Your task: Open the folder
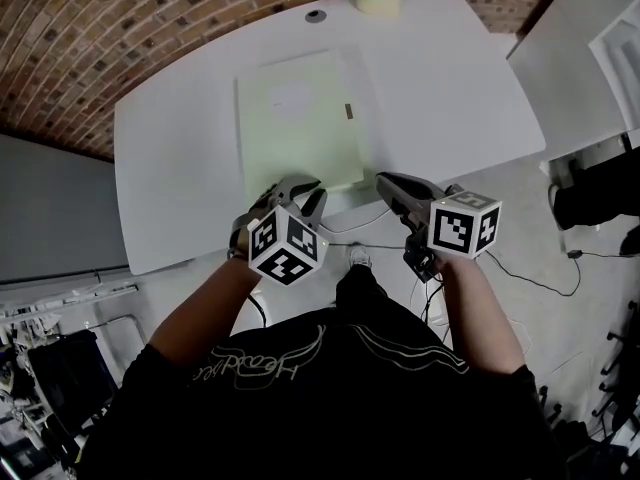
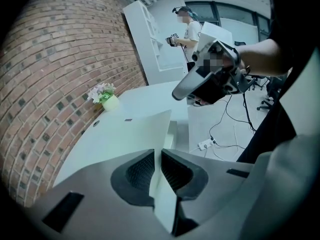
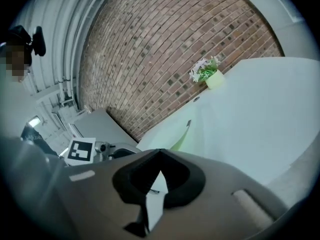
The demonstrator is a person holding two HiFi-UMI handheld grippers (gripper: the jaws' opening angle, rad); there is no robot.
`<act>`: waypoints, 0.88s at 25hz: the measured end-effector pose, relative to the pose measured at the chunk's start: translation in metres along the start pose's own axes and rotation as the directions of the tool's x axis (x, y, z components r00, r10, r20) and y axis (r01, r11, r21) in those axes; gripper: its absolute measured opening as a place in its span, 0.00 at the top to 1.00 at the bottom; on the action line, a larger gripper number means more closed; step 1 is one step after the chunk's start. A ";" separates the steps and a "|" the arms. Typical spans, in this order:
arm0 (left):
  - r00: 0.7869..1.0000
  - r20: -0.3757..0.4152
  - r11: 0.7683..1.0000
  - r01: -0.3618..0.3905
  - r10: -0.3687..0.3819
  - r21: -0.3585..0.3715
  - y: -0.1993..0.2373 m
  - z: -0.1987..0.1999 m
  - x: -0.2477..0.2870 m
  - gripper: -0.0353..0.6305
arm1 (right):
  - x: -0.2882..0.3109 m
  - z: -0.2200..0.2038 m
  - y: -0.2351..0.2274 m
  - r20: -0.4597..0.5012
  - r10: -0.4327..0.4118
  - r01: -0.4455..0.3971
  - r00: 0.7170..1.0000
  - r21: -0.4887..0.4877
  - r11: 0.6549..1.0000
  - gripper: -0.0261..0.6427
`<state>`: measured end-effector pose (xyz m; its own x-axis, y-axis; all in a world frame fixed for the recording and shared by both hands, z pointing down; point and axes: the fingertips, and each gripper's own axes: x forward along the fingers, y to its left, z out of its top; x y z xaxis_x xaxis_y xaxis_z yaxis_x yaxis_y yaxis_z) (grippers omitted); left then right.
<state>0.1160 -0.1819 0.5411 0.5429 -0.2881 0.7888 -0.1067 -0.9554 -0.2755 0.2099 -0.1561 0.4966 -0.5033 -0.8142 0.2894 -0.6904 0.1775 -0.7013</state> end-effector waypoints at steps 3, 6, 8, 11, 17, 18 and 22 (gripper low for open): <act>1.000 0.005 1.000 0.010 -0.010 -0.011 0.000 0.001 -0.002 0.88 | 0.013 -0.011 -0.012 -0.054 -0.028 0.027 0.998 -0.033 0.999 0.96; 1.000 0.009 1.000 0.017 -0.017 -0.022 0.001 0.001 -0.003 0.88 | 0.023 -0.013 -0.019 -0.083 -0.077 0.069 0.994 -0.102 0.992 0.96; 1.000 0.011 1.000 0.019 -0.019 -0.025 0.001 0.001 -0.003 0.88 | 0.030 -0.015 -0.025 -0.096 -0.108 0.092 0.989 -0.159 0.983 0.96; 1.000 0.013 0.999 0.020 -0.020 -0.027 0.001 0.001 -0.002 0.88 | 0.039 -0.024 -0.032 -0.128 -0.135 0.098 0.983 -0.258 0.961 0.96; 1.000 0.020 0.999 0.022 -0.021 -0.030 0.000 0.000 -0.002 0.88 | 0.046 -0.032 -0.043 -0.131 -0.204 0.142 0.970 -0.372 0.917 0.96; 1.000 0.021 0.999 0.023 -0.023 -0.033 0.000 0.000 -0.002 0.88 | 0.047 -0.033 -0.044 -0.131 -0.209 0.146 0.969 -0.379 0.914 0.96; 0.999 0.026 0.999 0.027 -0.026 -0.043 0.000 0.000 -0.002 0.88 | 0.047 -0.035 -0.044 -0.132 -0.220 0.144 0.967 -0.430 0.891 0.96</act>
<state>0.1148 -0.1818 0.5398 0.5666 -0.2611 0.7815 -0.1279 -0.9648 -0.2296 0.1984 -0.1834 0.5639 -0.4029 -0.7533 0.5198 -0.9114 0.2782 -0.3033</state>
